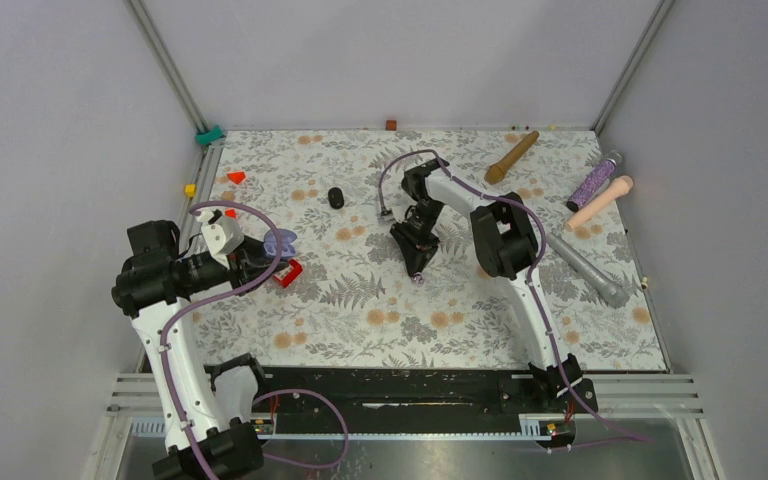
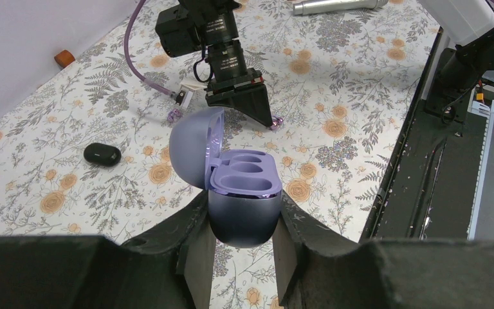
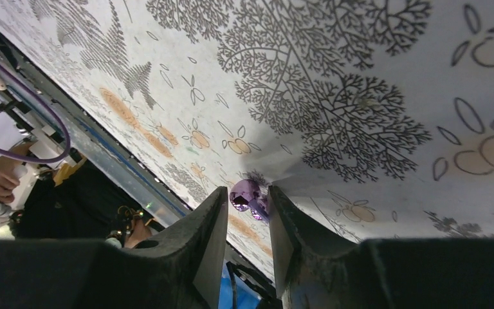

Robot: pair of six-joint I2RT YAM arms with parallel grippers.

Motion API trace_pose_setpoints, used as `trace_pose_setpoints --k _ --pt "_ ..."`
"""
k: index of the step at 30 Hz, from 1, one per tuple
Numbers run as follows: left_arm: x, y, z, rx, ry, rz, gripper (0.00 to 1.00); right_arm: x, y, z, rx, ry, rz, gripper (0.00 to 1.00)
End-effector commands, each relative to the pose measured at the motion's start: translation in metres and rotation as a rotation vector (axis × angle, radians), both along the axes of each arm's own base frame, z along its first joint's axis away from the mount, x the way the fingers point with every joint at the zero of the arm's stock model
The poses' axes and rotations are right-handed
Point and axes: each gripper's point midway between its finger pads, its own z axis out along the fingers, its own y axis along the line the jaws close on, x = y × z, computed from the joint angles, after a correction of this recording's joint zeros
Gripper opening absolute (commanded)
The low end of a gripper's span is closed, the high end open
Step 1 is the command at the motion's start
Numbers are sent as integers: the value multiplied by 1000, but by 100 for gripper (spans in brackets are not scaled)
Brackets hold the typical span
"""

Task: Insert the wireless bluetooth earbuds into the charging case
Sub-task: Move the earbud to the center of the board.

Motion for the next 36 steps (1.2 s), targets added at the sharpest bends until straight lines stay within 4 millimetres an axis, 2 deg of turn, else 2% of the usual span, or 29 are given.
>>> trace_pose_setpoints --k 1,7,23,31,36 --pt "-2 -4 10 -26 -61 -25 0 -2 5 26 88 -3 -13 38" --pt "-2 -4 10 -26 -64 -24 0 -6 3 25 118 13 -13 38" --pt "-2 -4 10 -29 -61 -22 0 -1 -4 31 164 11 -22 40" --pt "-2 -3 10 -28 -63 -20 0 -6 -2 34 211 39 -18 34" --pt "-2 -3 10 -29 -62 -20 0 -7 -2 36 230 52 -19 34"
